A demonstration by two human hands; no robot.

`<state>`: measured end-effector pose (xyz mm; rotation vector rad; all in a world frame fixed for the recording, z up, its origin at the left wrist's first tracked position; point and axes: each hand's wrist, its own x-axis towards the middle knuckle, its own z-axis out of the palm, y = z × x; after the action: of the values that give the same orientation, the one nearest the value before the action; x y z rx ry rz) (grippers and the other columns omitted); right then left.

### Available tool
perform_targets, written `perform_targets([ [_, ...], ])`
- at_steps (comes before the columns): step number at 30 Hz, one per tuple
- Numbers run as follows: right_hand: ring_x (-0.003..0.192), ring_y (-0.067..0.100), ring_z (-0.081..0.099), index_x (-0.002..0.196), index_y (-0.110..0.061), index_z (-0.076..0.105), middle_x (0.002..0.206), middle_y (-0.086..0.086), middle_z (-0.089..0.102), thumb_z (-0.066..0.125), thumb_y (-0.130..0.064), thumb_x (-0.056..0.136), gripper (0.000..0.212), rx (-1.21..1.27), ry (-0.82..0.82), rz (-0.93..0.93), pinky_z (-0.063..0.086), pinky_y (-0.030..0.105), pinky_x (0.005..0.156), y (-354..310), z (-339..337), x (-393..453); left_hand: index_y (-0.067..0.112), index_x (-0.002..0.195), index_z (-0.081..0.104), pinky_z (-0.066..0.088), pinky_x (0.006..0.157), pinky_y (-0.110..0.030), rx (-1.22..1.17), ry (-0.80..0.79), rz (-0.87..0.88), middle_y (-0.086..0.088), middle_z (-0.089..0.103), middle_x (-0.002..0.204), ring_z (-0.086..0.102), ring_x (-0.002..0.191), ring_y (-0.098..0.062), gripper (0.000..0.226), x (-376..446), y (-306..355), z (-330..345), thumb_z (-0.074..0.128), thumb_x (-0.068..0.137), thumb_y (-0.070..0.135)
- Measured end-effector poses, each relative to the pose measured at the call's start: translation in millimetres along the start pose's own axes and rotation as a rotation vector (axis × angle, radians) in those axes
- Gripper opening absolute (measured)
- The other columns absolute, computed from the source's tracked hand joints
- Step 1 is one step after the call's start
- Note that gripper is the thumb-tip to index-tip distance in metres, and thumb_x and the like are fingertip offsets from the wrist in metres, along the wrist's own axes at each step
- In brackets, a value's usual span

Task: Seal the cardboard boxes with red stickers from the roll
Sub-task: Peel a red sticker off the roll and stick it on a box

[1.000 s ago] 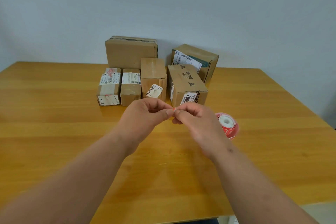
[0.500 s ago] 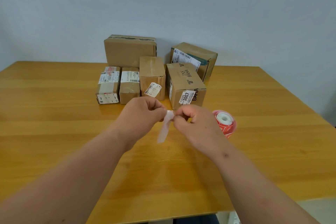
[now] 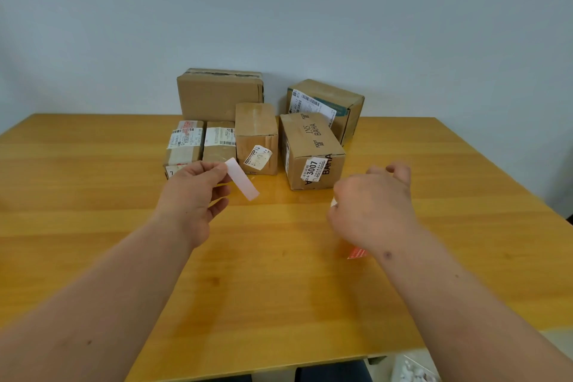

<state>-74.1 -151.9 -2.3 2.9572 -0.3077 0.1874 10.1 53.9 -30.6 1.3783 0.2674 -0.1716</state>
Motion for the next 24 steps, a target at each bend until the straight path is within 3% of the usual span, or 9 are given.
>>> perform_targets([
  [4, 0.089, 0.019, 0.049, 0.061, -0.022, 0.044, 0.069, -0.01, 0.052, 0.051, -0.025, 0.081, 0.021, 0.028, 0.034, -0.011, 0.021, 0.042, 0.094, -4, -9, 1, 0.02, 0.083, 0.067, 0.05, 0.072, -0.032, 0.007, -0.047, 0.017, 0.0, 0.064, 0.078, 0.056, 0.069, -0.013, 0.013, -4, 1, 3, 0.061, 0.093, 0.015],
  [8, 0.093, 0.012, 0.053, 0.085, -0.03, 0.057, 0.092, -0.013, 0.058, 0.055, -0.045, 0.087, 0.014, 0.388, 0.155, -0.064, 0.022, 0.039, 0.093, -25, 0, 3, 0.018, 0.084, 0.068, 0.051, 0.072, -0.032, 0.013, -0.113, 0.023, -0.001, 0.064, 0.076, 0.057, 0.069, -0.013, 0.011, -9, 1, 10, 0.062, 0.093, 0.014],
  [11, 0.099, 0.01, 0.056, 0.114, -0.032, 0.059, 0.102, -0.015, 0.06, 0.048, -0.056, 0.089, 0.036, 0.699, -0.061, -0.05, 0.036, 0.039, 0.096, -41, 4, 3, 0.018, 0.083, 0.069, 0.051, 0.071, -0.032, 0.018, -0.175, 0.034, 0.0, 0.062, 0.072, 0.055, 0.066, -0.013, 0.011, -13, 1, 14, 0.063, 0.092, 0.014],
  [14, 0.084, 0.016, 0.063, 0.098, -0.019, 0.066, 0.087, -0.007, 0.068, 0.049, -0.05, 0.093, 0.035, 0.854, -0.234, -0.072, 0.049, 0.039, 0.08, -50, 6, 2, 0.019, 0.078, 0.067, 0.049, 0.072, -0.033, 0.0, -0.275, 0.045, 0.001, 0.054, 0.063, 0.048, 0.058, -0.012, 0.016, -17, 2, 13, 0.062, 0.092, 0.016],
  [18, 0.061, 0.01, 0.06, 0.086, -0.009, 0.068, 0.075, 0.002, 0.073, 0.058, -0.032, 0.093, 0.026, 1.126, -0.263, -0.024, 0.049, 0.029, 0.066, -45, 4, 4, 0.015, 0.079, 0.064, 0.047, 0.075, -0.033, -0.071, -0.425, 0.026, -0.002, 0.055, 0.06, 0.05, 0.052, -0.013, 0.015, -17, 6, 1, 0.059, 0.093, 0.013],
  [22, 0.071, 0.013, 0.063, 0.089, -0.02, 0.074, 0.078, 0.002, 0.073, 0.07, -0.022, 0.084, 0.007, 1.333, -0.26, -0.037, 0.048, 0.031, 0.076, -41, 6, 10, 0.009, 0.082, 0.068, 0.051, 0.081, -0.036, -0.103, -0.541, -0.012, -0.01, 0.07, 0.078, 0.066, 0.068, -0.02, 0.007, -11, 8, -16, 0.062, 0.085, 0.012],
  [24, 0.074, 0.017, 0.06, 0.088, -0.024, 0.076, 0.079, 0.005, 0.071, 0.076, -0.02, 0.078, 0.011, 1.43, -0.281, -0.036, 0.046, 0.035, 0.078, -42, 8, 16, 0.008, 0.082, 0.07, 0.052, 0.084, -0.038, -0.126, -0.578, -0.03, -0.013, 0.072, 0.082, 0.069, 0.071, -0.021, 0.008, -7, 9, -23, 0.062, 0.08, 0.01],
])
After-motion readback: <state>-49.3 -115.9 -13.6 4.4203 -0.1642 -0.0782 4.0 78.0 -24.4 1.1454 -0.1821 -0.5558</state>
